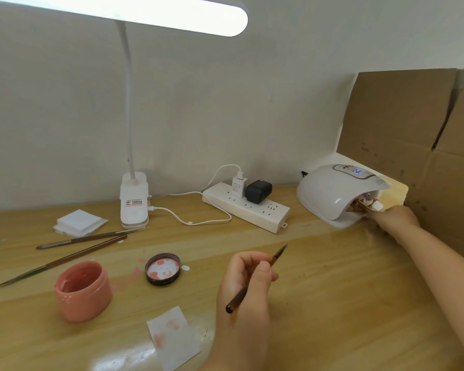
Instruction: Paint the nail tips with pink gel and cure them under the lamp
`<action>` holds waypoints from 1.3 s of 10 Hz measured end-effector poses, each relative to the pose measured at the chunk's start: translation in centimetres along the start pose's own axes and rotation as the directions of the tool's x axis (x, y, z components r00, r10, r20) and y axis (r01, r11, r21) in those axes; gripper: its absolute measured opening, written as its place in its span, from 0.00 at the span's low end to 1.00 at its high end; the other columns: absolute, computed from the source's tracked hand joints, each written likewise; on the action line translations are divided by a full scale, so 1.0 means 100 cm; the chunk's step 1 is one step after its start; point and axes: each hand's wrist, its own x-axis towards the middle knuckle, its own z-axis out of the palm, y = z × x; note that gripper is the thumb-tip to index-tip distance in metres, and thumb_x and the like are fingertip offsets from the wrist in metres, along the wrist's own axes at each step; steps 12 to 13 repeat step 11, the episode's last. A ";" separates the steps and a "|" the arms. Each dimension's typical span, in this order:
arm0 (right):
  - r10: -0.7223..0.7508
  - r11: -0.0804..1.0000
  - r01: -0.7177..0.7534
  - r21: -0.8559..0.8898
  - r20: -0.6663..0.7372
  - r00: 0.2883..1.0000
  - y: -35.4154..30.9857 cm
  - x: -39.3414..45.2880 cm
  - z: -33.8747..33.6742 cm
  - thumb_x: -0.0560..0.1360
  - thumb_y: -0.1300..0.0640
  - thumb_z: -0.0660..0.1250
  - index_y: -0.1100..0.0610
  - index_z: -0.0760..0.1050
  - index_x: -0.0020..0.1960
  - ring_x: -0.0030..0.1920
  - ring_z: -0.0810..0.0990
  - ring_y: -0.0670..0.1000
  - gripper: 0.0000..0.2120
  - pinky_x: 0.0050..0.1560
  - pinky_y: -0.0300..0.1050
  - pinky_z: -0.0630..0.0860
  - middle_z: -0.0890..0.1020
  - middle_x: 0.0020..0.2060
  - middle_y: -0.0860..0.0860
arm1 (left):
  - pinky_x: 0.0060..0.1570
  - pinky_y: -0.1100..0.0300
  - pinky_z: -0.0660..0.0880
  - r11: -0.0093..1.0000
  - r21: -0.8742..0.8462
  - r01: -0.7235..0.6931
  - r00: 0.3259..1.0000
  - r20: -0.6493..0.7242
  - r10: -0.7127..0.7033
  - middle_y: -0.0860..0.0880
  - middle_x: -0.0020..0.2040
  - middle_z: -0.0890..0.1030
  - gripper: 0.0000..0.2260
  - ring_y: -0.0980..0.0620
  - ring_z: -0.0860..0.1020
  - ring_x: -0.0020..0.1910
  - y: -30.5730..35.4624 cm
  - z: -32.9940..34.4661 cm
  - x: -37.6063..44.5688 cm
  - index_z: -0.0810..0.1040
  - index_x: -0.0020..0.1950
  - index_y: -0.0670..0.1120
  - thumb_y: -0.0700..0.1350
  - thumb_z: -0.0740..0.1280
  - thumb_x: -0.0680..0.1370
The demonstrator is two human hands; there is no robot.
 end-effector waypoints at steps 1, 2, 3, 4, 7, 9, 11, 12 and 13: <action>-0.218 0.970 0.189 -0.154 -0.203 0.955 -0.009 -0.015 -0.020 0.71 0.46 0.64 0.57 0.78 0.32 0.32 0.76 0.58 0.16 0.30 0.41 0.67 0.79 0.27 0.55 | 0.43 0.68 0.73 1.000 0.003 0.004 1.000 -0.010 -0.004 0.52 0.38 0.84 0.11 0.59 0.81 0.41 0.000 0.000 0.000 0.80 0.45 0.49 0.51 0.62 0.69; -0.443 0.893 0.437 -0.104 -0.363 0.820 -0.036 -0.026 -0.036 0.70 0.49 0.61 0.53 0.76 0.39 0.38 0.76 0.58 0.09 0.35 0.44 0.70 0.80 0.35 0.51 | 0.43 0.67 0.73 1.000 -0.004 0.015 1.000 -0.020 -0.015 0.52 0.38 0.84 0.09 0.59 0.81 0.41 0.000 0.000 0.000 0.81 0.44 0.50 0.51 0.64 0.71; -0.462 0.887 0.460 -0.045 -0.066 0.884 -0.077 -0.016 -0.033 0.76 0.60 0.57 0.49 0.69 0.69 0.51 0.77 0.61 0.23 0.48 0.47 0.73 0.78 0.59 0.57 | 0.40 0.72 0.73 0.999 -0.023 0.032 0.998 -0.047 -0.033 0.51 0.37 0.83 0.06 0.59 0.81 0.39 0.000 0.000 0.000 0.81 0.42 0.50 0.48 0.66 0.75; -0.368 0.883 0.394 -0.255 0.144 0.919 -0.098 -0.006 -0.022 0.77 0.65 0.52 0.48 0.61 0.76 0.45 0.70 0.56 0.29 0.42 0.41 0.67 0.68 0.72 0.58 | 0.39 0.71 0.73 0.999 -0.012 0.048 0.997 -0.063 -0.049 0.50 0.36 0.83 0.07 0.59 0.81 0.38 0.001 0.000 0.001 0.81 0.42 0.49 0.43 0.66 0.79; -0.334 0.836 0.366 -0.408 0.149 0.930 -0.110 0.020 -0.018 0.78 0.59 0.54 0.49 0.70 0.70 0.66 0.70 0.60 0.21 0.62 0.51 0.70 0.70 0.70 0.54 | 0.48 0.61 0.73 0.999 0.019 0.049 0.997 -0.064 -0.048 0.52 0.36 0.83 0.11 0.57 0.81 0.40 0.001 -0.001 0.001 0.81 0.43 0.48 0.50 0.63 0.67; -0.324 0.863 0.348 -0.367 0.126 0.938 -0.114 0.022 -0.015 0.75 0.61 0.59 0.57 0.74 0.64 0.61 0.74 0.59 0.18 0.56 0.47 0.71 0.76 0.63 0.58 | 0.48 0.60 0.73 0.998 0.018 0.059 0.996 -0.061 -0.058 0.53 0.36 0.83 0.09 0.57 0.81 0.40 -0.003 -0.003 0.001 0.82 0.40 0.52 0.50 0.63 0.68; -0.385 0.898 0.344 -0.275 -0.108 0.917 -0.116 -0.041 -0.022 0.74 0.58 0.63 0.63 0.67 0.63 0.57 0.75 0.63 0.20 0.48 0.48 0.68 0.77 0.57 0.63 | 0.47 0.63 0.72 0.998 -0.005 0.068 0.993 -0.096 -0.069 0.55 0.39 0.83 0.06 0.58 0.81 0.43 0.005 -0.005 -0.002 0.81 0.42 0.57 0.50 0.64 0.76; -0.385 0.898 0.344 -0.275 -0.108 0.917 -0.116 -0.041 -0.022 0.74 0.58 0.63 0.63 0.67 0.63 0.57 0.75 0.63 0.20 0.48 0.48 0.68 0.77 0.57 0.63 | 0.47 0.63 0.72 0.998 -0.005 0.068 0.993 -0.096 -0.069 0.55 0.39 0.83 0.06 0.58 0.81 0.43 0.005 -0.005 -0.002 0.81 0.42 0.57 0.50 0.64 0.76; -0.385 0.898 0.344 -0.275 -0.108 0.917 -0.116 -0.041 -0.022 0.74 0.58 0.63 0.63 0.67 0.63 0.57 0.75 0.63 0.20 0.48 0.48 0.68 0.77 0.57 0.63 | 0.47 0.63 0.72 0.998 -0.005 0.068 0.993 -0.096 -0.069 0.55 0.39 0.83 0.06 0.58 0.81 0.43 0.005 -0.005 -0.002 0.81 0.42 0.57 0.50 0.64 0.76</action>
